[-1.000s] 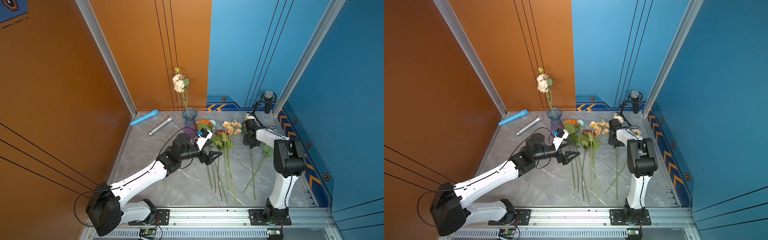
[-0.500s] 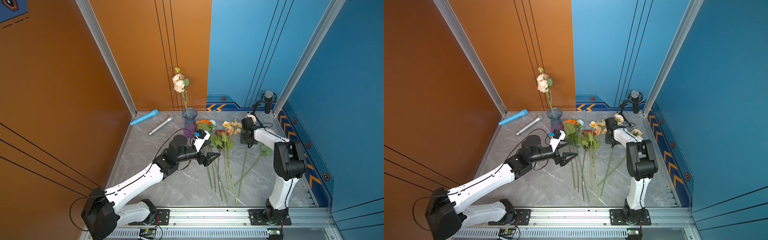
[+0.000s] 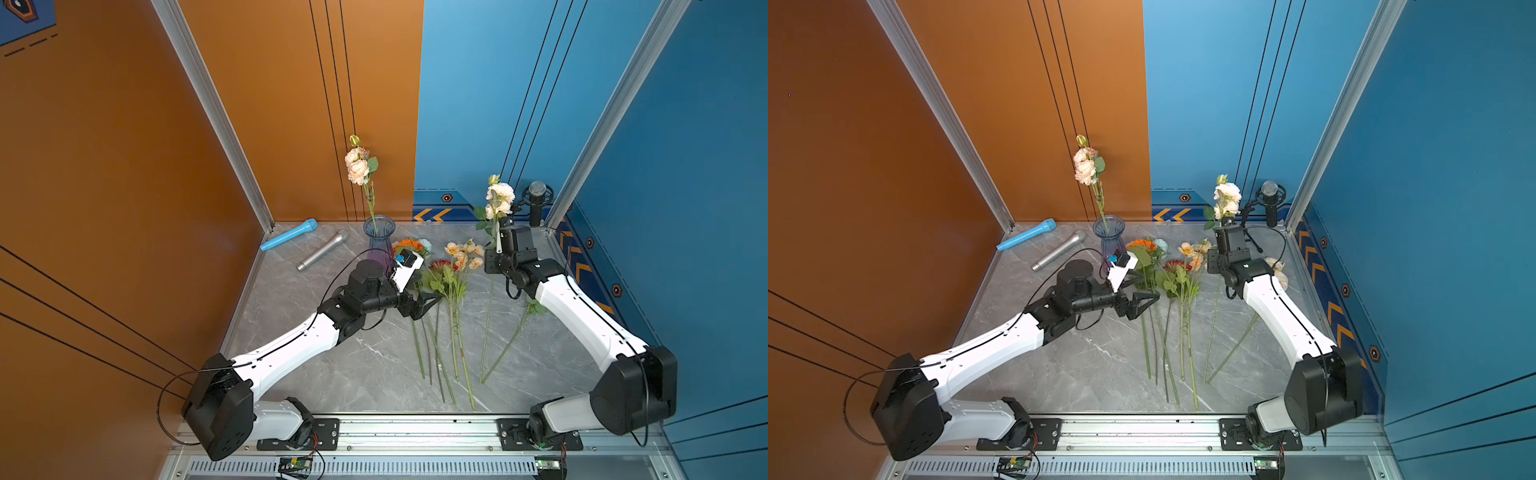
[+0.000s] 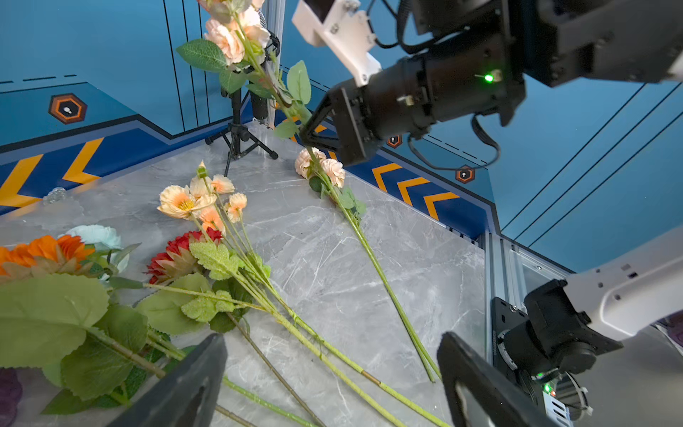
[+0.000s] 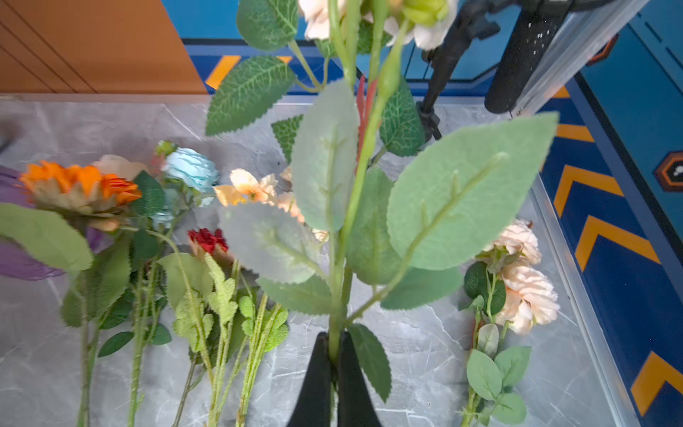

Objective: Place the pink flowers into the vase
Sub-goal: Pick up the flower at the center of the board, then place the flower in the vase.

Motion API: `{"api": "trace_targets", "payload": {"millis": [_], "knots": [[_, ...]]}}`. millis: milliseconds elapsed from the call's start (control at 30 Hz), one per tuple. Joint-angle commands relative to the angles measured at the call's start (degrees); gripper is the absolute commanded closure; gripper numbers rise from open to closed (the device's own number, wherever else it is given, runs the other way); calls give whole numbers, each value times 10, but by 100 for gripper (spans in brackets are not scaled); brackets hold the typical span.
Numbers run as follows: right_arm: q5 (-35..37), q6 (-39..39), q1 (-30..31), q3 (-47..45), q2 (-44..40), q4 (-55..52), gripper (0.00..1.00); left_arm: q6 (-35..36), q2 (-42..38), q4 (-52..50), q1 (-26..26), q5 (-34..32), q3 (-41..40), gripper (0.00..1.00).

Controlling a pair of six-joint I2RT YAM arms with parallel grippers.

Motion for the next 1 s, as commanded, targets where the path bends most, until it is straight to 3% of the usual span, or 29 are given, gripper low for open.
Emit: {"api": "trace_targets", "payload": {"millis": [0,133,400,633,967], "knots": [[-85,-40,-12,-34,-44,98,100,17,26,9,8,62,38,8],[-166,-38,-32,-44,-74,135,100,19,82,9,16,122,103,10],[-322,-8,-69,-94,-126,249,100,-7,160,54,32,180,158,11],[-470,70,-103,-109,-123,351,100,-8,199,73,34,239,191,13],[-518,113,-86,-105,-115,402,100,-32,252,101,30,289,256,26]]}}
